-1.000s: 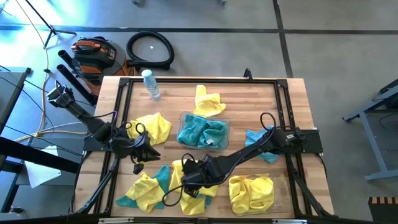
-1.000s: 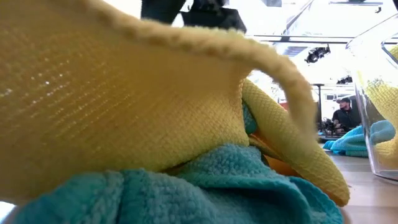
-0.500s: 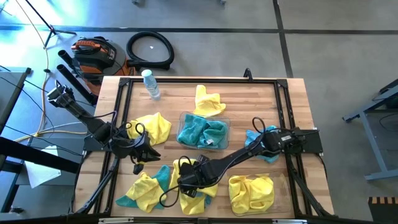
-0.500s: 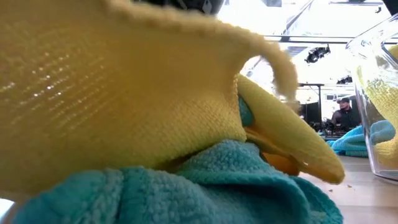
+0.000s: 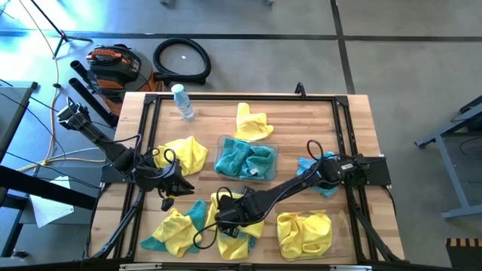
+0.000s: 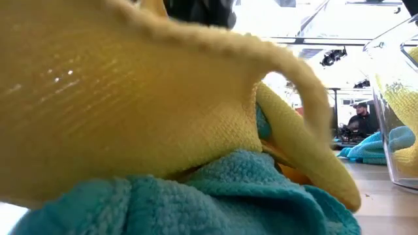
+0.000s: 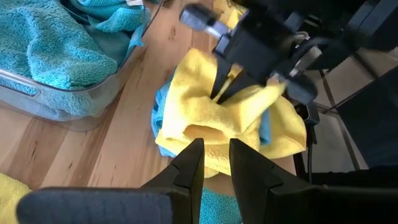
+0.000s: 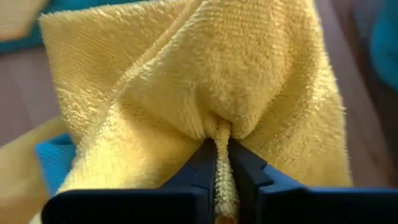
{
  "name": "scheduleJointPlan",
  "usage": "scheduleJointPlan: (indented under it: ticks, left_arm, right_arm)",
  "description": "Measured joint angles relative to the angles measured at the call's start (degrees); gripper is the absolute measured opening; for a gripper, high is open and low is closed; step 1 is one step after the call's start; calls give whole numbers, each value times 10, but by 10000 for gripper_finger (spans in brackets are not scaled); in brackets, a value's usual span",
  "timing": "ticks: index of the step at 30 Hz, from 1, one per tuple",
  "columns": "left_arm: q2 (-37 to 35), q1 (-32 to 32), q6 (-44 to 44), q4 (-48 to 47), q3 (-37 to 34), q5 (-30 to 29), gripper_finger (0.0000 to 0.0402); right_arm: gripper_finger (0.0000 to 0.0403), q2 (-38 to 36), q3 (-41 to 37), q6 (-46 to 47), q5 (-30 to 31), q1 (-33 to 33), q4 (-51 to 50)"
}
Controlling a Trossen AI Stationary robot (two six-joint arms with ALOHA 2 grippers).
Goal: Sort microfiber towel by color & place in baskets
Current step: Put the yellow towel in the bottom transparent bin
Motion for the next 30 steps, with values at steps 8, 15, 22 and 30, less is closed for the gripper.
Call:
scheduleJointPlan:
  ticks: [8,15,22,30]
  left_arm:
    - [1,0,0,-4,1,0,62]
    - [1,0,0,-6,1,0,62]
    - [1,0,0,-5,1,0,62]
    - [1,0,0,-5,1,2,62]
  right_arm:
    - [4,-45,79,-20,44,18,-84]
    - [2,-140,72,23,104,67,-135]
    - [1,-220,72,103,203,152,-188]
    - [1,-272,72,258,233,284,-294]
